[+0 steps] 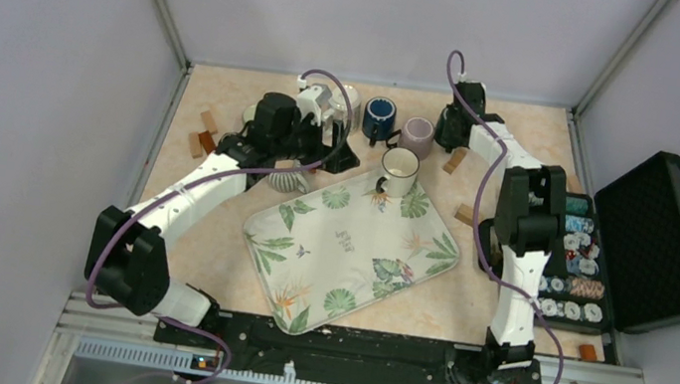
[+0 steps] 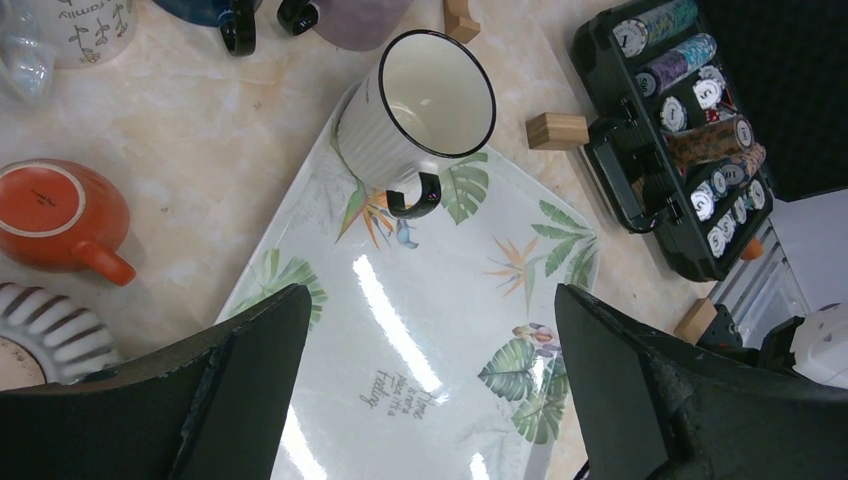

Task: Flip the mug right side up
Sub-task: Turn over the cup at the center of the board.

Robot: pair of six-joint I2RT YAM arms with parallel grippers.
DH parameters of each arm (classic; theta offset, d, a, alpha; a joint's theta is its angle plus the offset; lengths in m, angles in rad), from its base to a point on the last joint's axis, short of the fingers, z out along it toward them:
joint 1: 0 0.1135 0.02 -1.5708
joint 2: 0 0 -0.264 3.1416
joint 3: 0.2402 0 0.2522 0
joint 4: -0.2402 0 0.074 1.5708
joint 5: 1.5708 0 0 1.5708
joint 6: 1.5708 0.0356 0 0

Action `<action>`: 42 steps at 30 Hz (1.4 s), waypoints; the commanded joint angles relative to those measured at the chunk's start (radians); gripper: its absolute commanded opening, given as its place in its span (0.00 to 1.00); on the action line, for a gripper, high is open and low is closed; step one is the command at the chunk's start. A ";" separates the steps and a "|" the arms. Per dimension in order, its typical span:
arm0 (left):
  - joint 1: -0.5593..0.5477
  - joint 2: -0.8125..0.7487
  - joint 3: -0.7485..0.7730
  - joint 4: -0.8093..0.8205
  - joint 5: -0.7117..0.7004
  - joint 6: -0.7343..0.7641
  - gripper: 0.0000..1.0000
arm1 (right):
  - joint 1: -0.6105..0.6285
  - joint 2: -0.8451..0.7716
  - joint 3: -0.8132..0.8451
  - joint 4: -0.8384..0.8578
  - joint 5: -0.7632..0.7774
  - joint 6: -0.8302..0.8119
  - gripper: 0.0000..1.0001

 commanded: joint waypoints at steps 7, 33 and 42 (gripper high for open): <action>0.010 0.025 -0.013 0.109 0.074 -0.078 0.98 | -0.007 -0.110 0.064 0.025 0.032 0.013 0.00; 0.022 0.035 -0.015 0.431 0.227 -0.436 0.98 | -0.004 -0.629 -0.283 0.285 -0.379 0.344 0.00; 0.030 0.071 -0.056 0.621 0.290 -0.601 0.98 | 0.060 -0.747 -0.507 0.650 -0.663 0.610 0.00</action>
